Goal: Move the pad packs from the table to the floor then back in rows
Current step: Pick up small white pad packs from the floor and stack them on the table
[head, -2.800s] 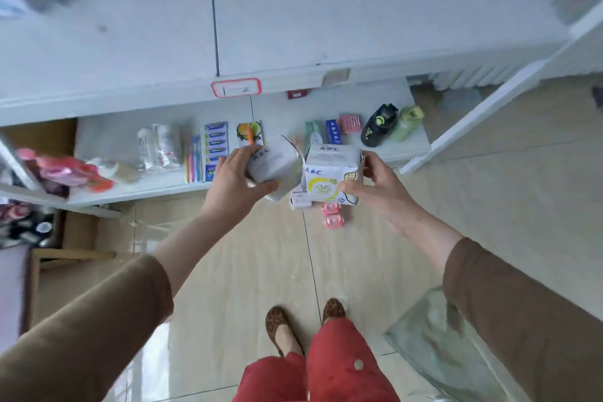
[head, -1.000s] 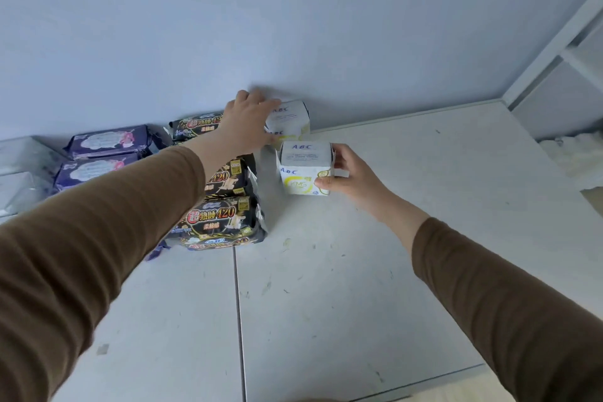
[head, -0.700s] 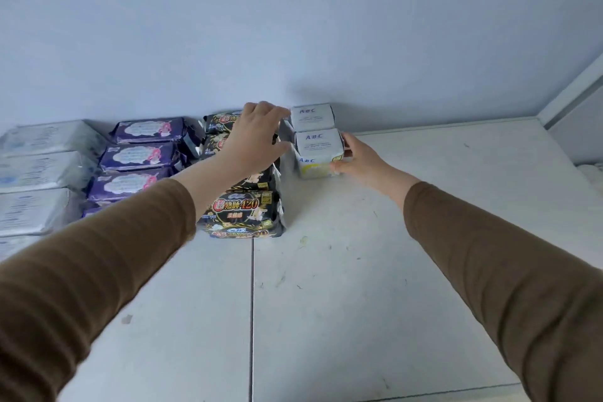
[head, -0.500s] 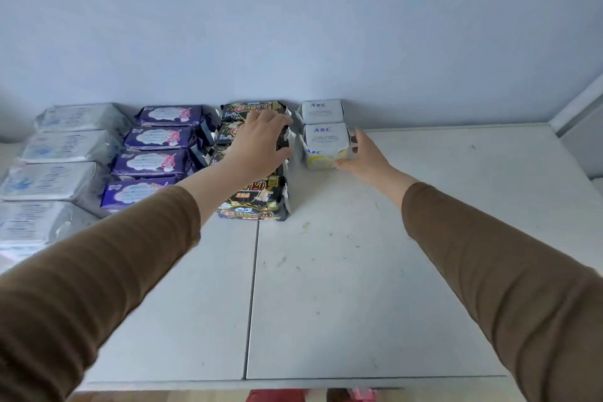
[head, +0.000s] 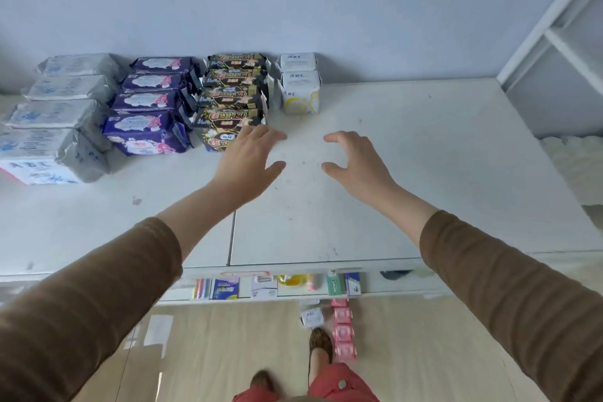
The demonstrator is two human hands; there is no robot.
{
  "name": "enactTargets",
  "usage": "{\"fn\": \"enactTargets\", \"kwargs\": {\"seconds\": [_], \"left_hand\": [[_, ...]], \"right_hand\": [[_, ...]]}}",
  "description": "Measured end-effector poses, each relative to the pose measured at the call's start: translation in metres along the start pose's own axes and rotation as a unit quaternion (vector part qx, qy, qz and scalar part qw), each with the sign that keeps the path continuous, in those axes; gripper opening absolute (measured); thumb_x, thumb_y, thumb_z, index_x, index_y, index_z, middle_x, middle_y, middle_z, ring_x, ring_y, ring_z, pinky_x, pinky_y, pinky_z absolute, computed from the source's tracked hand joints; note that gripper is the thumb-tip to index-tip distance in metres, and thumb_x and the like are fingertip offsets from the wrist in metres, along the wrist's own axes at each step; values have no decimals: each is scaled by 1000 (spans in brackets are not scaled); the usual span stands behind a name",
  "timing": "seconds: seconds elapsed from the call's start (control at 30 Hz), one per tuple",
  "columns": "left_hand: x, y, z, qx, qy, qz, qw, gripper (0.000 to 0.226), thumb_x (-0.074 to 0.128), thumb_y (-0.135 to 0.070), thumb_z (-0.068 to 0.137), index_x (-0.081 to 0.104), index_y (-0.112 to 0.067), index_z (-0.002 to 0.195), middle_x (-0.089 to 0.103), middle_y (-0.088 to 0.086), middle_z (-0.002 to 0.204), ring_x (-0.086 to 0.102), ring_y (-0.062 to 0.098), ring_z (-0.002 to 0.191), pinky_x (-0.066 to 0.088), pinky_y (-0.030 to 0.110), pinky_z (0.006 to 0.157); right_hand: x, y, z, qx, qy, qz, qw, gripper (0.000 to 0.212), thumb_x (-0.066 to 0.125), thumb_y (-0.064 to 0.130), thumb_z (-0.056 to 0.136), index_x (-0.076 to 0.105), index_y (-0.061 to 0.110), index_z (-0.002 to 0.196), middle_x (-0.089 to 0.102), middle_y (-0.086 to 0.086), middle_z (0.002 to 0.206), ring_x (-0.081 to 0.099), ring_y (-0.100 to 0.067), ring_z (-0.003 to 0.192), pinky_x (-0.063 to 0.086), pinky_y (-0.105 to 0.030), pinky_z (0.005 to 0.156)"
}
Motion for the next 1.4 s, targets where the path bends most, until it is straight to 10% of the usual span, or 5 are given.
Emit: {"fn": "enactTargets", "kwargs": {"seconds": [0.4, 0.77, 1.23, 1.4], "left_hand": [[45, -60, -230, 44, 17, -95, 994, 36, 67, -23, 86, 60, -20, 121, 58, -1, 114, 49, 24, 104, 43, 33, 85], [246, -48, -412, -86, 235, -142, 958, 35, 67, -24, 87, 60, -21, 122, 57, -2, 116, 49, 23, 106, 39, 32, 92], [597, 61, -458, -268, 301, -122, 907, 61, 65, -31, 91, 39, -19, 145, 43, 9, 142, 44, 30, 129, 39, 39, 102], [692, 106, -419, -264, 264, -109, 921, 63, 65, -30, 91, 38, -17, 146, 40, 12, 144, 43, 33, 130, 37, 40, 106]], "right_hand": [[59, 7, -246, -4, -106, 4, 994, 34, 63, 20, 90, 58, 22, 124, 55, 7, 124, 44, -13, 116, 30, -17, 92], [220, -134, -410, 223, 26, 39, 974, 35, 64, 17, 91, 58, 16, 125, 56, -3, 122, 49, -24, 113, 41, -32, 92], [511, -376, -388, 278, 104, 111, 948, 60, 70, 17, 86, 41, 16, 139, 50, -4, 135, 53, -25, 120, 46, -42, 98], [597, -437, -329, 226, 107, 103, 963, 73, 71, 9, 83, 35, 12, 146, 45, -9, 140, 47, -25, 123, 31, -21, 84]]}}
Point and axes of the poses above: each hand's wrist, its own z-axis towards the middle knuckle, its own x-axis out of the palm, y = z × x, the point moved 9 cm from there along z, towards the middle knuckle
